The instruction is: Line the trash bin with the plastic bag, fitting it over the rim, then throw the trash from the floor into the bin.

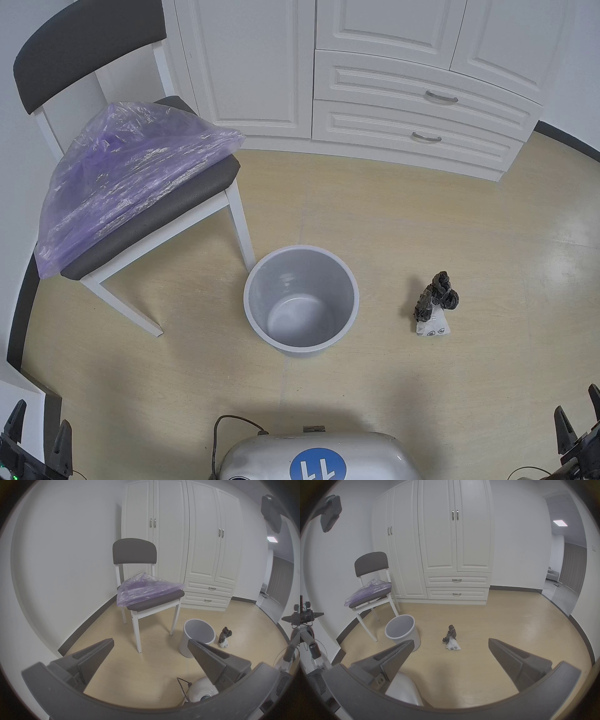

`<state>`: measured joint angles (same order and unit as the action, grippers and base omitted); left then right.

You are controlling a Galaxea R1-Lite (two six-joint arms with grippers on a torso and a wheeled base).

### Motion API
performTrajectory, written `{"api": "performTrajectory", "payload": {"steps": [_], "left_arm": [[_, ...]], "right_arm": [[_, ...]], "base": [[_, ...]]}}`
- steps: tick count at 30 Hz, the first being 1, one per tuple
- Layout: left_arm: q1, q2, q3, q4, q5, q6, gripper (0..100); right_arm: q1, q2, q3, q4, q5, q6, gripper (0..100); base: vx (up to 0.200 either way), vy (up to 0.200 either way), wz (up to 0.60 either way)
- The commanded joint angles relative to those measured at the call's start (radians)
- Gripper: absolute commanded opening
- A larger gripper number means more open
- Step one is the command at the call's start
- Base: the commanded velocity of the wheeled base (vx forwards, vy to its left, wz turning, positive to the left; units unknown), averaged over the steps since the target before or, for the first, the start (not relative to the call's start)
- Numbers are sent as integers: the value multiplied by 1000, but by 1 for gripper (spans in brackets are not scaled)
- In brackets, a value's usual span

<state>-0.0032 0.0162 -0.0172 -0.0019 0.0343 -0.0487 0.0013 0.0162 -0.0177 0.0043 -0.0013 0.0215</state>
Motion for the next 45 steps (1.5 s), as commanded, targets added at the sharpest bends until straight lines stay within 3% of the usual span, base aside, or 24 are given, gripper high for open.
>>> {"api": "performTrajectory", "payload": {"steps": [1, 40, 45], "left_arm": [[2, -12, 17, -1, 6, -6, 100], [2, -13, 17, -1, 6, -8, 100], [2, -15, 17, 0, -10, 50, 100]], "right_arm": [[-1, -16, 18, -3, -8, 2, 100], [-1, -16, 18, -4, -16, 0, 100], [-4, -16, 18, -1, -11, -41, 100]], "base": [[0, 0, 0], [0, 0, 0], [0, 0, 0]]}}
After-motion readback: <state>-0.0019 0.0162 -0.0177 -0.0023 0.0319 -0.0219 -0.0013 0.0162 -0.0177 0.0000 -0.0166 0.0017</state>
